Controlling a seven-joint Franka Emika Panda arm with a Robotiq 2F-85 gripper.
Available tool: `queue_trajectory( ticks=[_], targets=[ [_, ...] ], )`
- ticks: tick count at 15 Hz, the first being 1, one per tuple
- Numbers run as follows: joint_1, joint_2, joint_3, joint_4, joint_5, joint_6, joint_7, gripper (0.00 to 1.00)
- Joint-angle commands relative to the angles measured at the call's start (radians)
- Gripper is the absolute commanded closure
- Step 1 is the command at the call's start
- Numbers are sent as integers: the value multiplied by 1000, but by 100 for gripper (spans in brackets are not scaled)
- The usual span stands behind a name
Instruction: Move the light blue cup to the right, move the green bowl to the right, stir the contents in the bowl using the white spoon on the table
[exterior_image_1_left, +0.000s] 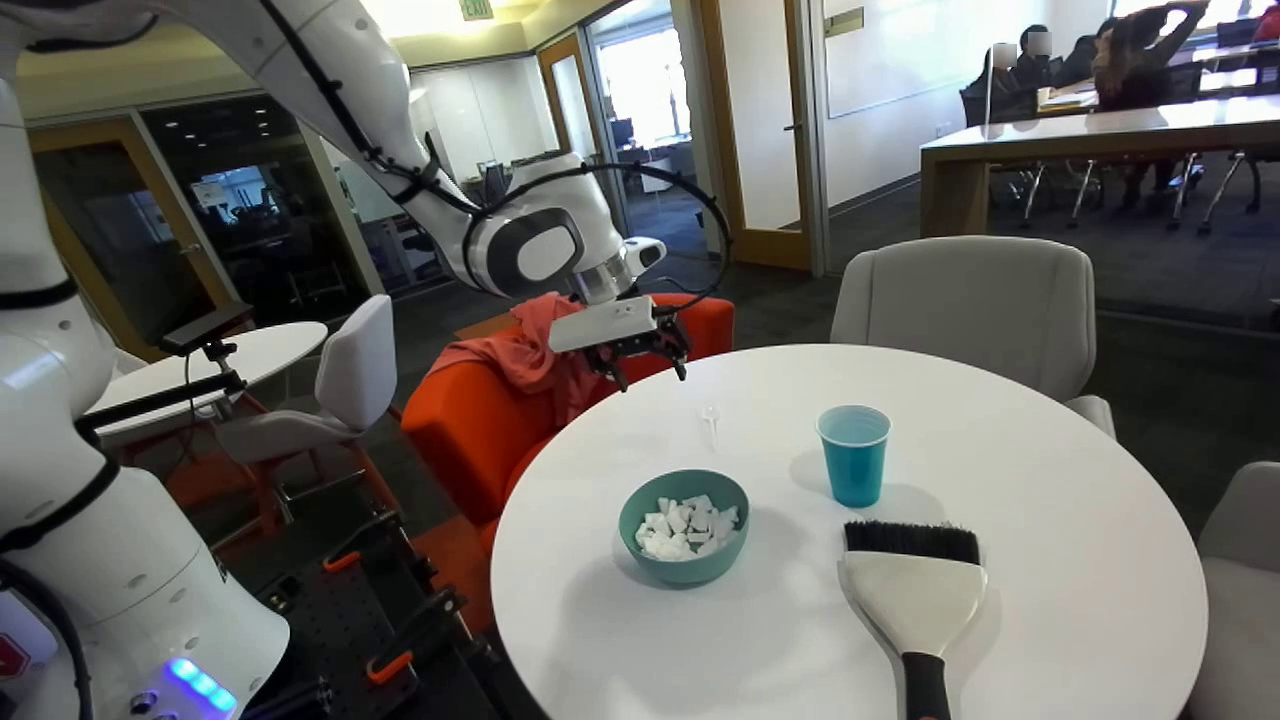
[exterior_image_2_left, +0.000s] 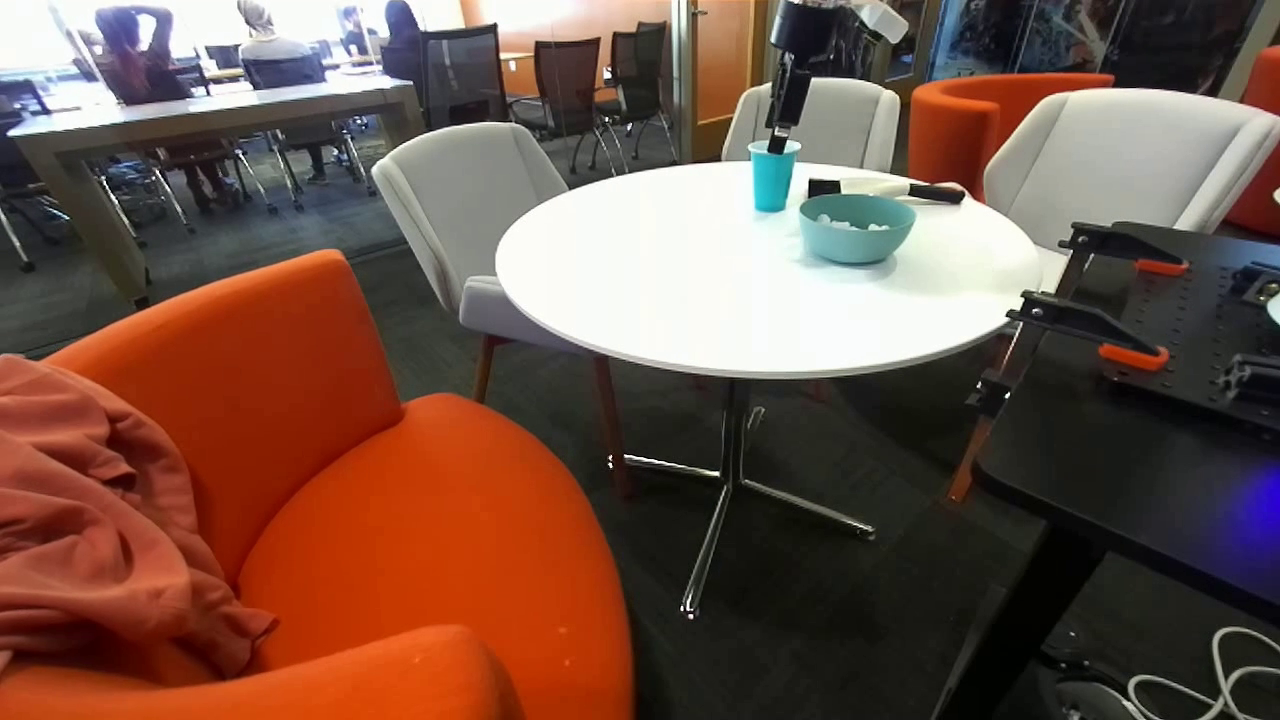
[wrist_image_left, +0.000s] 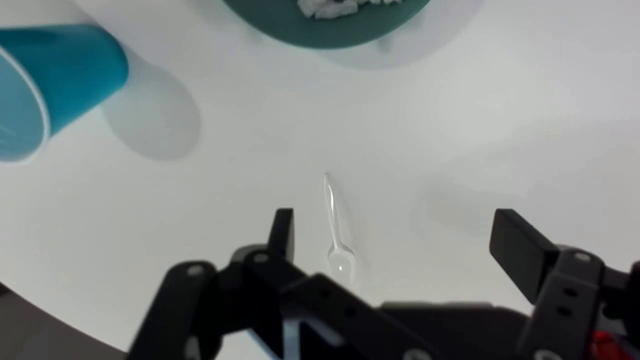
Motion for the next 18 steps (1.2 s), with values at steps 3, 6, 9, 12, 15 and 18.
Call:
queue_trajectory(
  ticks=[3,6,9,12,15,18],
  targets=[
    [-55,210,95,266,27,-139,-300,0],
    [-55,308,106,373,34,-164,-418,0],
    [-84,389,142,451,67,-158,-507,0],
    [-54,383,111,428,67,-139,-489,0],
    [-55,409,112,455,66,-138,-495,0],
    [-33,430,82,487,59,-150,-466,0]
  ],
)
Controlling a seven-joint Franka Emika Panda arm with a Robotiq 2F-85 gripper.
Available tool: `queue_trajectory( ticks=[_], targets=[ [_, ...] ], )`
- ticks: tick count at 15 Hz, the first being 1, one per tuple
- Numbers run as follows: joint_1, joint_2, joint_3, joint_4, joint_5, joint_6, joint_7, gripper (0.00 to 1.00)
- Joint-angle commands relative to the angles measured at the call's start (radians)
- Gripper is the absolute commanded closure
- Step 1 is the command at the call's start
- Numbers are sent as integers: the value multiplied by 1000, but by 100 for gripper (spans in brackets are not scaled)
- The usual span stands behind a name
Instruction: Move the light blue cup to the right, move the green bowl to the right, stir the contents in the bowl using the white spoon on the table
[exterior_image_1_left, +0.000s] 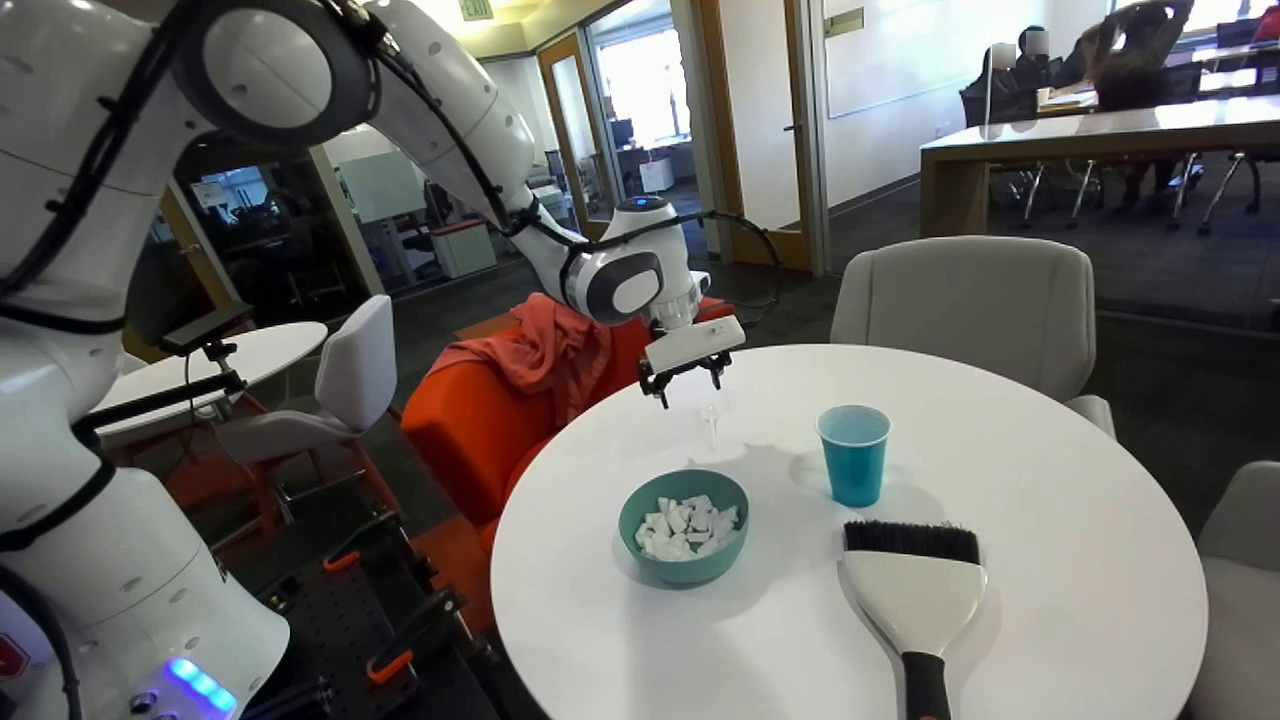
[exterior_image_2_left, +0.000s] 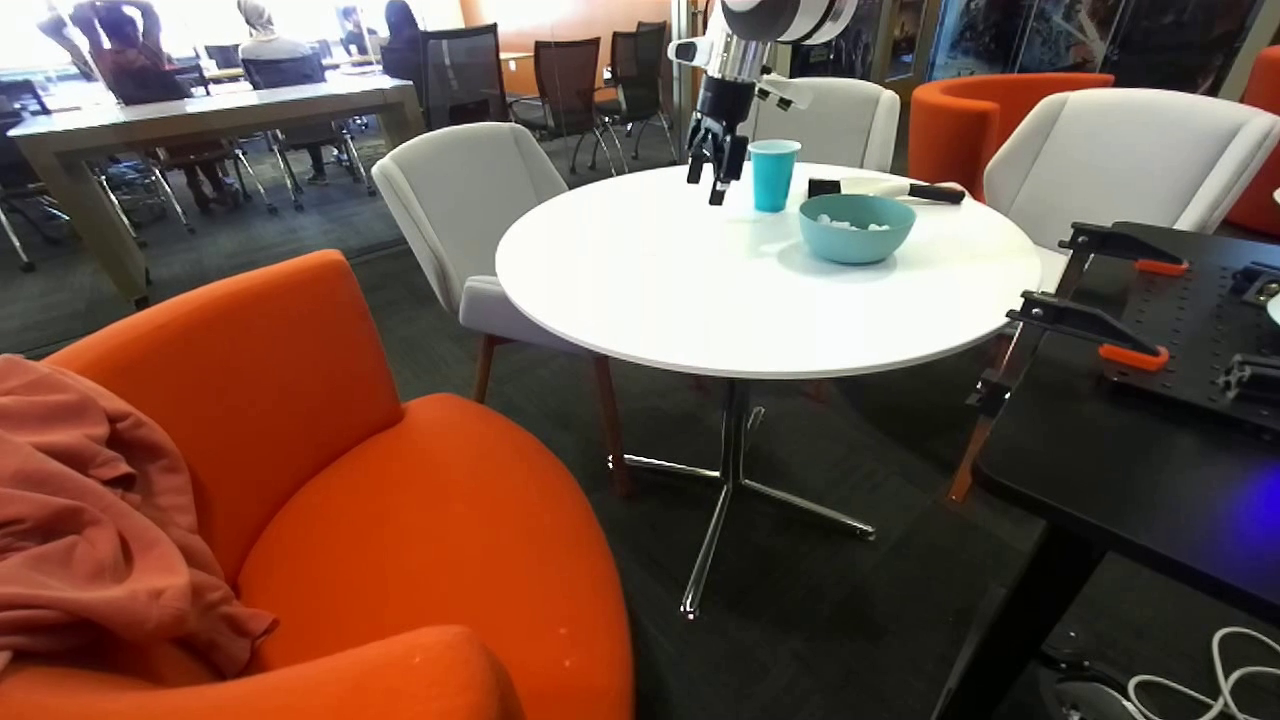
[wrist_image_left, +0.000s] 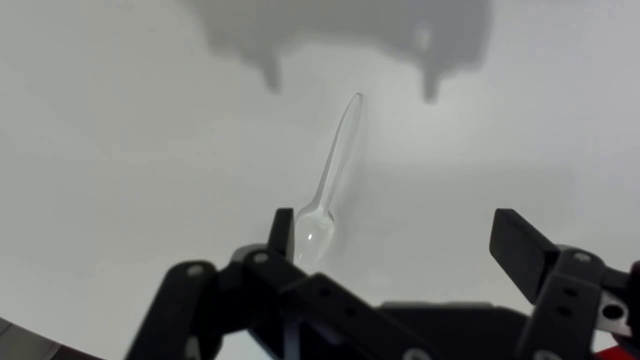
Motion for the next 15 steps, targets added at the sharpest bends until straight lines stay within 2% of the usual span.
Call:
queue_trajectory(
  ticks=[1,3,7,11,15],
  targets=[
    [42,31,-51,42,3,-15,31,0],
    [61,58,-74,69,-1,-23,53,0],
    [65,83,-64,91,-2,-37,49,0],
    [100,90,-91,116,-13,-53,77,0],
    [137,131,-127,199,-14,-124,126,0]
  ],
)
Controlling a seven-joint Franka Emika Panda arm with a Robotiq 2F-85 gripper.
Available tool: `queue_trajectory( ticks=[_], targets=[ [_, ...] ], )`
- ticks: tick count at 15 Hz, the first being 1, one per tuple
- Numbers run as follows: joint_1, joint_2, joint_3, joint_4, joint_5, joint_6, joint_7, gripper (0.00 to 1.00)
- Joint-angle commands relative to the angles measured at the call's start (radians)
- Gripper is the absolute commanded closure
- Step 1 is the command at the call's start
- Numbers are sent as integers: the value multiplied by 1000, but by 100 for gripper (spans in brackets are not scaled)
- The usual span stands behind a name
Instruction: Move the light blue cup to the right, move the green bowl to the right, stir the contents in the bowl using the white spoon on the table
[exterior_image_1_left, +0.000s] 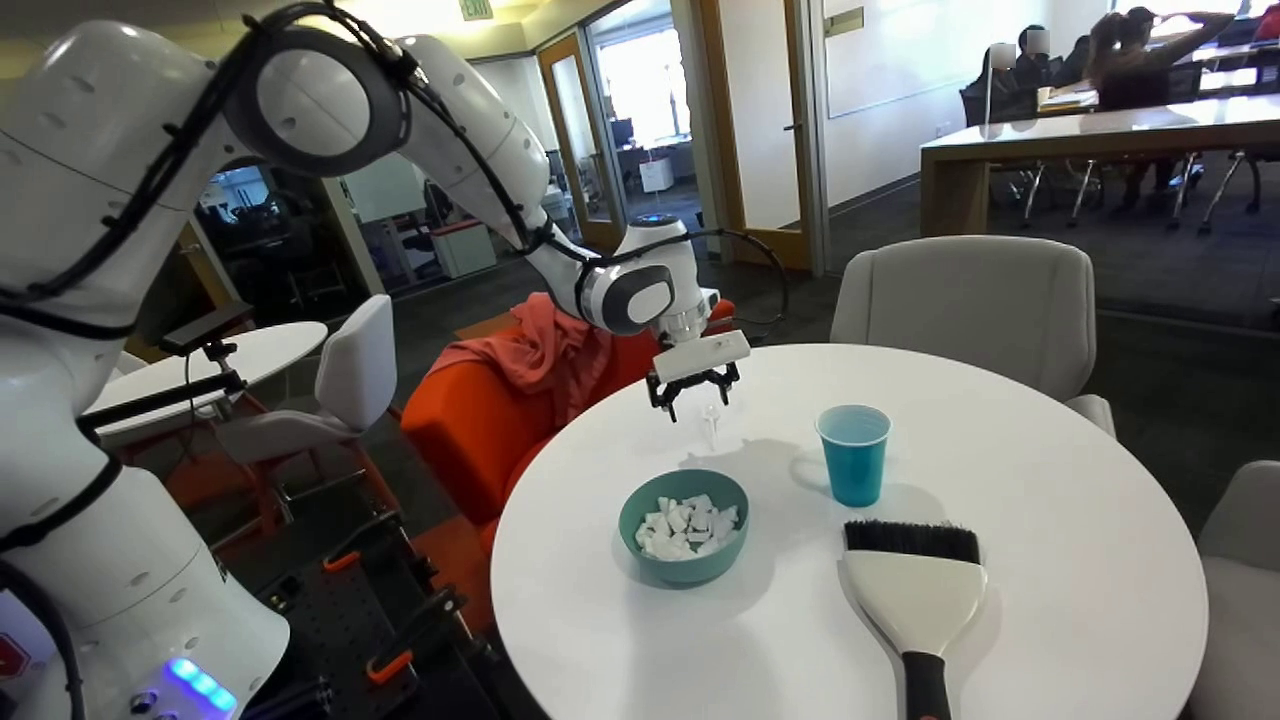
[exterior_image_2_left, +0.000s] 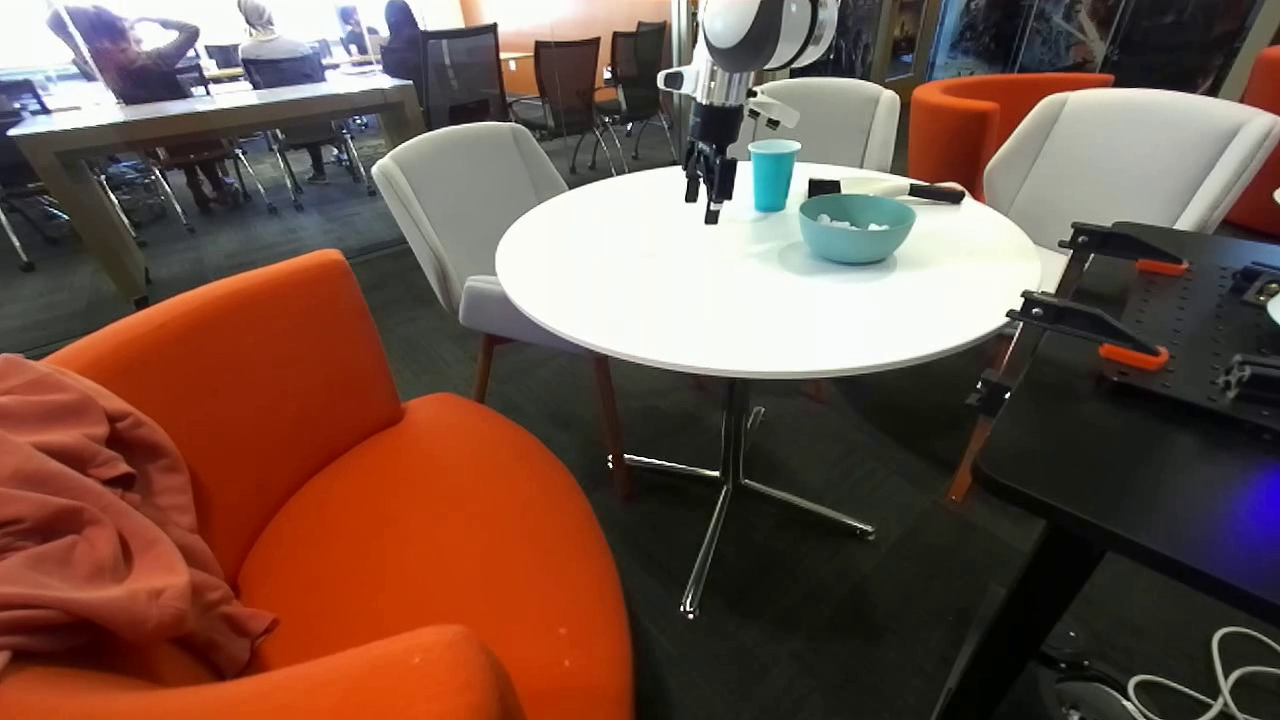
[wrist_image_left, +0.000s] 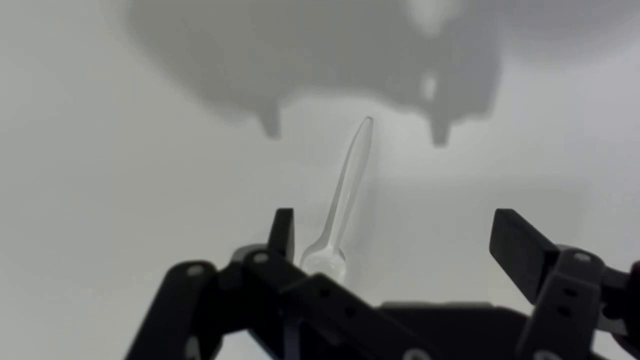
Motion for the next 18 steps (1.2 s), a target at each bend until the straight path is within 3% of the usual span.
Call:
queue_trajectory(
  ticks=[1,13,14,15,17,18],
  targets=[
    [43,52,-39,109,-12,-92,73,0],
    [20,191,-21,237,-11,-74,54,0],
    [20,197,-22,241,-11,-73,57,4],
    [18,202,-19,246,-10,-74,54,28],
    [17,208,-19,251,-10,-73,54,31],
    [17,210,-19,253,-11,-73,55,38]
  ],
)
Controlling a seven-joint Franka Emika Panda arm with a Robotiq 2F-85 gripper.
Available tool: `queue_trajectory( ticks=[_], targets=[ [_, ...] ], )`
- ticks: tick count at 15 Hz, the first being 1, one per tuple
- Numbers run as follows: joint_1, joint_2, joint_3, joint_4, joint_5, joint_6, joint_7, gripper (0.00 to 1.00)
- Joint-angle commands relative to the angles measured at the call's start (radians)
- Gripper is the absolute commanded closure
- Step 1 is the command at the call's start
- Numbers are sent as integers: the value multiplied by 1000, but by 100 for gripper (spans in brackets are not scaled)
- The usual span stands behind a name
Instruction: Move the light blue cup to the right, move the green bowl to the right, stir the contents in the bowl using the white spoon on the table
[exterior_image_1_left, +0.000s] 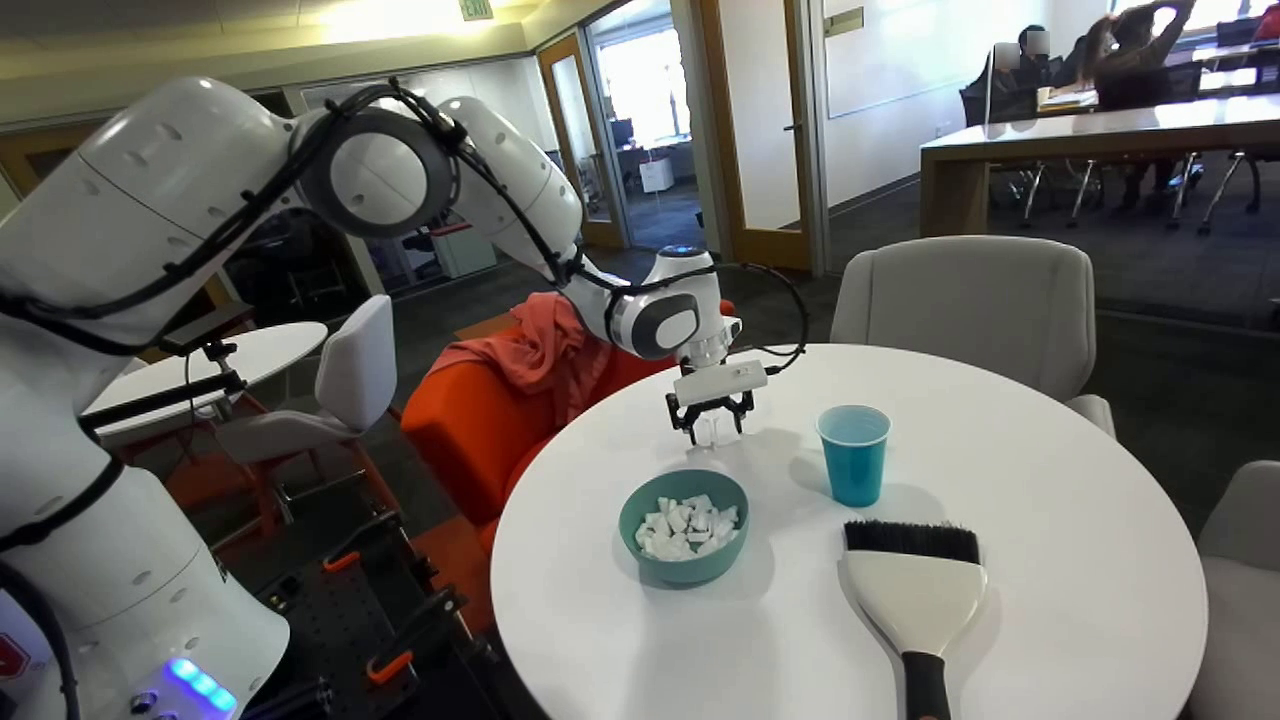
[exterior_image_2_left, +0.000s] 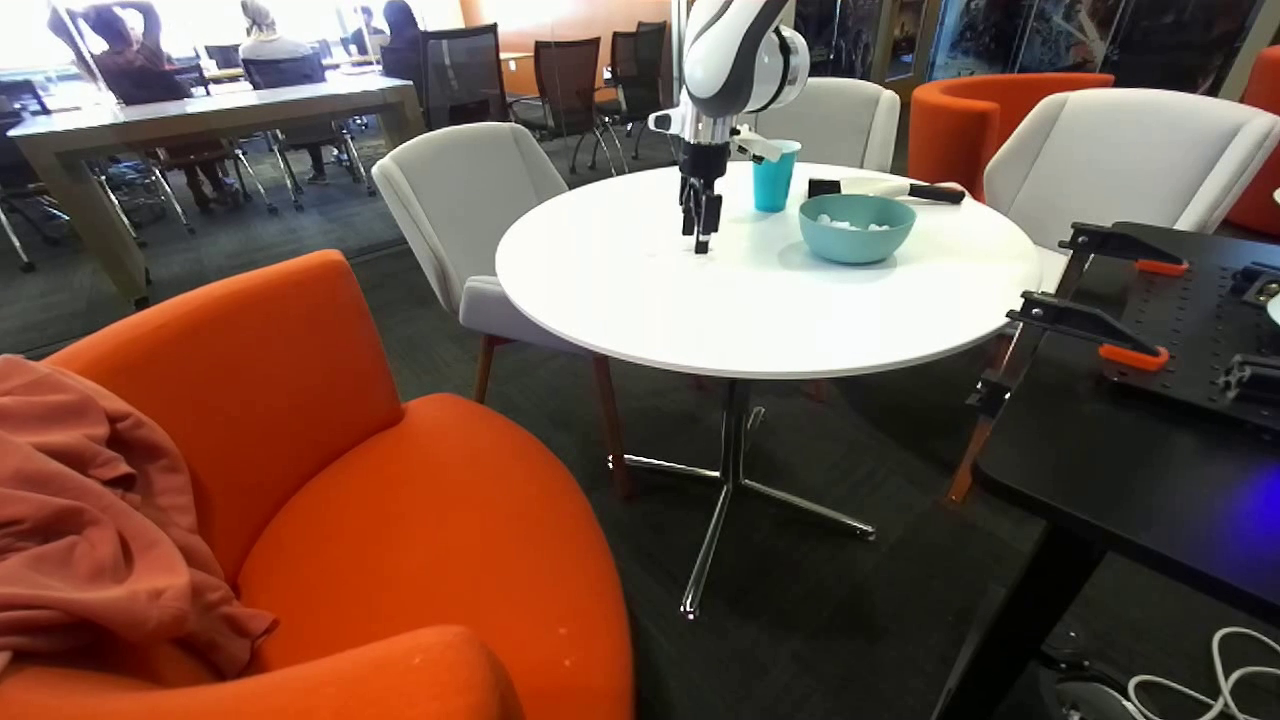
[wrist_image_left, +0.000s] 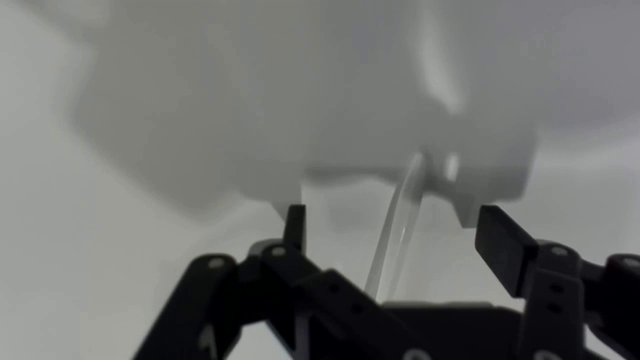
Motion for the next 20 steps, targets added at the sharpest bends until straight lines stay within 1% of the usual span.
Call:
queue_trajectory(
  ticks=[1,3,6,8,9,12,14,16,18,20],
  targets=[
    [-8,20,9,32,-9,3,4,47],
    [-8,25,10,38,-8,1,4,62],
    [-9,25,15,40,-6,-7,4,82],
    [-7,24,14,42,-6,-14,4,97],
    [-7,24,15,42,-6,-13,5,100],
    [4,8,0,28,-11,-10,23,97],
    [23,-44,-28,-25,-27,10,49,97],
    [70,-105,-94,-84,-69,32,111,97],
    [126,-178,-167,-147,-138,26,199,97],
    [158,-253,-201,-204,-202,-22,248,97]
  ],
)
